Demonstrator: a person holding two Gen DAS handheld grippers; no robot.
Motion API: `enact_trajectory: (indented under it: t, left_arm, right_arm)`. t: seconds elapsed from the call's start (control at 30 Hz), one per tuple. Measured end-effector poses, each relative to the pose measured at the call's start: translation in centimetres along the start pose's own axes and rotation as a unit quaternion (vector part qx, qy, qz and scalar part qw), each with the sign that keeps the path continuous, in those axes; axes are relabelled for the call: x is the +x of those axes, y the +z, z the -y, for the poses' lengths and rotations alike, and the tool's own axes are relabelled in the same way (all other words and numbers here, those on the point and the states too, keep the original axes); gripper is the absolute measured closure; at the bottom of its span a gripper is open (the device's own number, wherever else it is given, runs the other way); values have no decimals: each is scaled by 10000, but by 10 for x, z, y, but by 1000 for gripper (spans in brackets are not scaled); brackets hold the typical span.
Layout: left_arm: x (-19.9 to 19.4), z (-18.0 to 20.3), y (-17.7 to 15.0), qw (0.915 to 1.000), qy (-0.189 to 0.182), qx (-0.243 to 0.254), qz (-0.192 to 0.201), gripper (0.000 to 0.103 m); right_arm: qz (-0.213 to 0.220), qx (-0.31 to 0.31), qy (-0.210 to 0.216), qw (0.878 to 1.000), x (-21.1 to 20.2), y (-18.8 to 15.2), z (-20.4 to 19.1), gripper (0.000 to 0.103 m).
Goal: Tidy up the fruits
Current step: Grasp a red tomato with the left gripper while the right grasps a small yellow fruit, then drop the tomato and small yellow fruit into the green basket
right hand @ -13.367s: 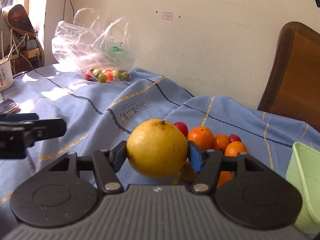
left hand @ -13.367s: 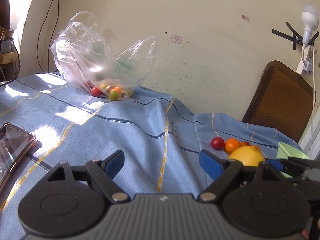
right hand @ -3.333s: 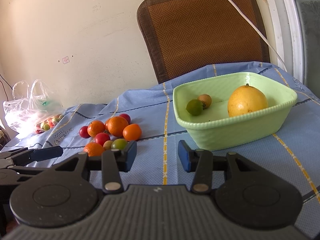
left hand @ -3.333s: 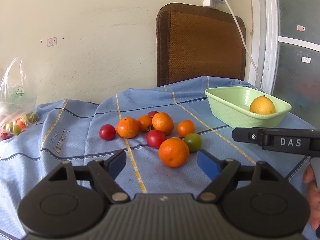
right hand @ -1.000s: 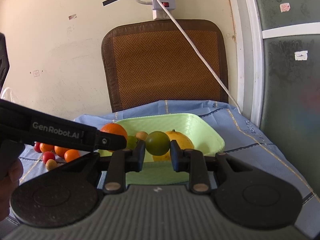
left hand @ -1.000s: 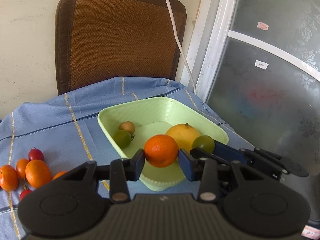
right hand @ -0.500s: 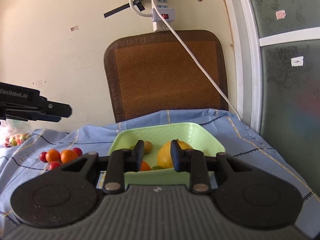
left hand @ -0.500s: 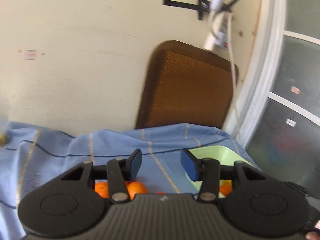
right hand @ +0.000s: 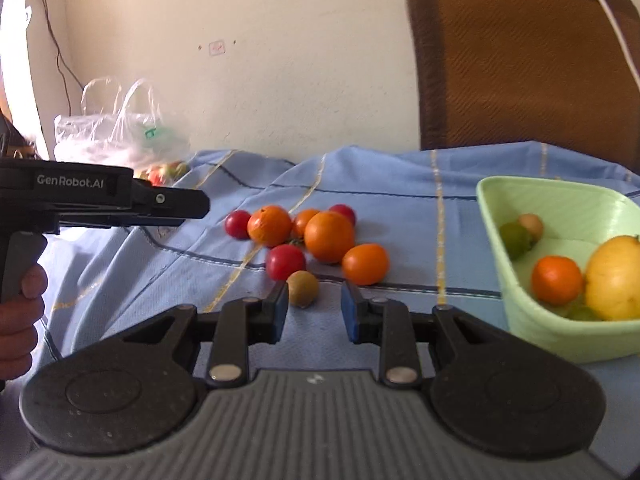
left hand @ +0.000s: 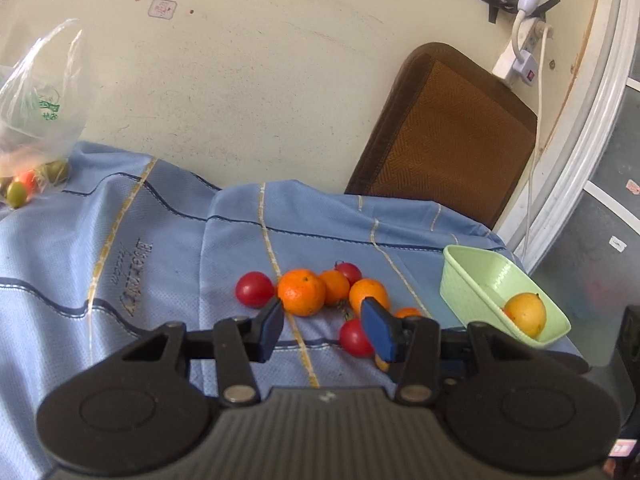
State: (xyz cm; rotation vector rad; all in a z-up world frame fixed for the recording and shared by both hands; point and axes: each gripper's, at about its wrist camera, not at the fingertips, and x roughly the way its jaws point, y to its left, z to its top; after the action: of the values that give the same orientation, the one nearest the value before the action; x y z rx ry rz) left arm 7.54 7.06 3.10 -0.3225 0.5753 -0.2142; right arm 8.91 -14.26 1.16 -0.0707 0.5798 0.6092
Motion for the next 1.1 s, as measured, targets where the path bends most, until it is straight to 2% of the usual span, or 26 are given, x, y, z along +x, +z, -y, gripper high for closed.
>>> enact_trajectory:
  t: [0.13, 0.2, 0.37, 0.43, 0.5, 0.57, 0.87, 0.97, 1.1]
  left_arm:
    - [21, 9, -2, 9996, -65, 57, -275, 60]
    - [32, 16, -5, 9990, -11, 178, -416, 60]
    - [60, 33, -12, 9966, 207, 470, -641, 58]
    - [66, 38, -15, 9960, 335, 589, -588, 62]
    - [67, 43, -17, 9948, 397, 734, -585, 72]
    - [63, 46, -20, 9941, 403, 809, -597, 72]
    - [30, 80, -44, 9913, -212, 1045, -766, 73]
    - [27, 96, -33, 9915, -534, 985, -665, 73]
    - [32, 128, -13, 9900, -827, 1055, -448, 73]
  right_arm:
    - [-304, -116, -8, 9995, 23, 3, -6, 72]
    - [-252, -92, -60, 9996, 19, 3, -4, 78]
    - [-86, 55, -259, 9996, -5, -7, 9, 78]
    - [-28, 190, -278, 9994, -14, -12, 16, 78]
    - [-11, 370, -268, 9990, -19, -15, 22, 78]
    - [27, 524, -262, 9983, -23, -17, 26, 78]
    - [211, 490, -353, 9980, -51, -34, 20, 78]
    - [561, 469, -722, 9947, -69, -36, 25, 78]
    - [1159, 599, -1229, 9838, -96, -31, 44, 78]
